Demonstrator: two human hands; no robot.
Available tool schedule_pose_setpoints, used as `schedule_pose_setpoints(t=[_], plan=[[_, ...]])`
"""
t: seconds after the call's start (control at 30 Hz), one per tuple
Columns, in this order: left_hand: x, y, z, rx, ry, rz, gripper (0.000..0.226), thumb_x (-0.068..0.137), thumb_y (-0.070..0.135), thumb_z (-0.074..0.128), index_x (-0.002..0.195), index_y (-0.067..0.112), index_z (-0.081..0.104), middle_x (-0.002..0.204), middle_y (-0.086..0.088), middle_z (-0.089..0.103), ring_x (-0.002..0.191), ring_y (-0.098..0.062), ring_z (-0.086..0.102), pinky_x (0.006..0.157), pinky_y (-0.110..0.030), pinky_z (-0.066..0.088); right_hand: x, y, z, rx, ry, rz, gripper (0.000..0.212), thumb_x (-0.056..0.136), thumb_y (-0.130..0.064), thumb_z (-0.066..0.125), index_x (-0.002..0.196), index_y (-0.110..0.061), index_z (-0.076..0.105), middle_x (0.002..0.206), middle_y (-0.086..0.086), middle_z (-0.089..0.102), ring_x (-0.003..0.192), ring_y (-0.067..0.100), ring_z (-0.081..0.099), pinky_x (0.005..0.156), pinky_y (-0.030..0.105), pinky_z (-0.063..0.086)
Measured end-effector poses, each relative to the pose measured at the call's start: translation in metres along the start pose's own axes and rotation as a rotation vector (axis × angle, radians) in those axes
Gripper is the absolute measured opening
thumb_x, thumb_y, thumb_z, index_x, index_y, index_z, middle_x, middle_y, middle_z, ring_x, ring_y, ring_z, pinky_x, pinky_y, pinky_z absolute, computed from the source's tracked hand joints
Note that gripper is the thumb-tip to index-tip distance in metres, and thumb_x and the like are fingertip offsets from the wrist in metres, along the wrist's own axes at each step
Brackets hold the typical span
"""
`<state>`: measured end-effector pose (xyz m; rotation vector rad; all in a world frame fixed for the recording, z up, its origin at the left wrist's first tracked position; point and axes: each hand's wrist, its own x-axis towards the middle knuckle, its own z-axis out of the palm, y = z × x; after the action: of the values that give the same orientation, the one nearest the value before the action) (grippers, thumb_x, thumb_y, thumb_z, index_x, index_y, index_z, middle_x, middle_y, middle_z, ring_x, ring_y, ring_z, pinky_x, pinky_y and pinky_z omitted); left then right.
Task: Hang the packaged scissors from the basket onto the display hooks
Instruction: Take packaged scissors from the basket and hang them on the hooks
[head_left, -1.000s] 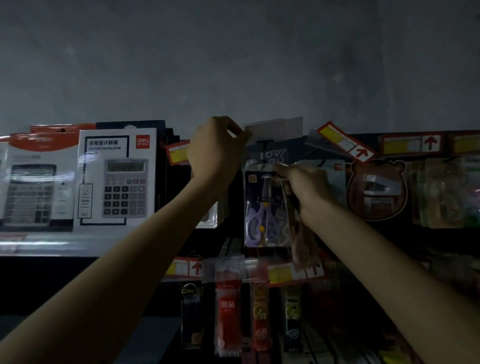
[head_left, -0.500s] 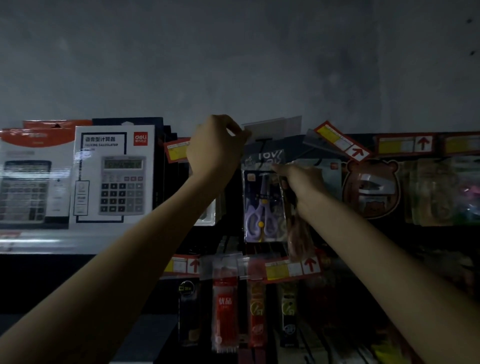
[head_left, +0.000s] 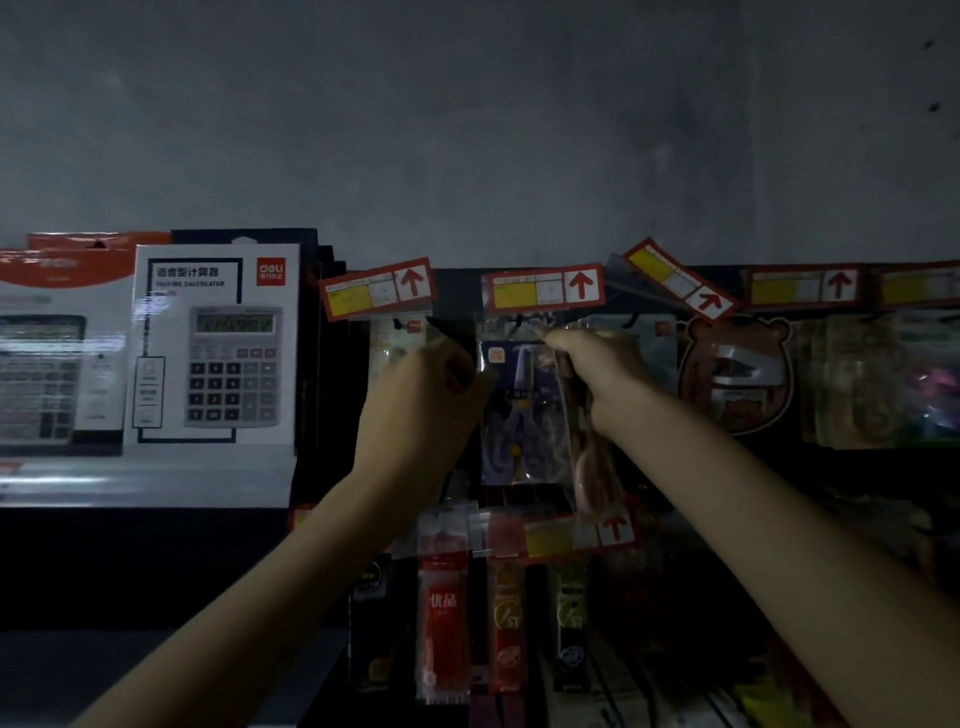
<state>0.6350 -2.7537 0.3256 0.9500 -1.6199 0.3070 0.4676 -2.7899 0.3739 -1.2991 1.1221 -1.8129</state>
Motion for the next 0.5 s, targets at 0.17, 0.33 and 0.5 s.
schedule_pose_setpoints(t=[0.17, 0.33, 0.5], plan=[[-0.023, -0.007, 0.004, -0.359, -0.212, -0.297, 0.036, 0.085, 0.038, 0.080, 0.111, 0.017, 0.067, 0.089, 0.001, 0.075, 0.073, -0.010, 0.074, 0.064, -0.033, 0.063, 0.001, 0.000, 0.000, 0.005, -0.032, 0.027, 0.022, 0.084, -0.027, 0.078, 0.095, -0.009, 0.071, 0.088, 0.014, 0.077, 0.081, 0.031, 0.075, 0.079, 0.046, 0.063], [-0.025, -0.002, 0.003, -0.593, -0.260, -0.404, 0.030, 0.084, 0.013, 0.080, 0.110, 0.007, 0.067, 0.083, -0.006, 0.074, 0.067, -0.013, 0.074, 0.053, -0.021, 0.056, -0.001, -0.001, -0.003, 0.017, -0.058, 0.043, 0.026, 0.082, -0.024, 0.078, 0.100, -0.006, 0.073, 0.088, 0.016, 0.077, 0.084, 0.033, 0.076, 0.080, 0.049, 0.063], [-0.025, -0.002, 0.003, -0.677, -0.271, -0.445, 0.031, 0.084, 0.013, 0.080, 0.111, 0.001, 0.067, 0.081, -0.009, 0.075, 0.070, -0.022, 0.076, 0.055, -0.030, 0.060, -0.022, 0.005, -0.020, -0.067, -0.167, 0.073, 0.031, 0.081, -0.037, 0.080, 0.096, -0.009, 0.075, 0.091, 0.013, 0.078, 0.083, 0.030, 0.074, 0.080, 0.040, 0.061]])
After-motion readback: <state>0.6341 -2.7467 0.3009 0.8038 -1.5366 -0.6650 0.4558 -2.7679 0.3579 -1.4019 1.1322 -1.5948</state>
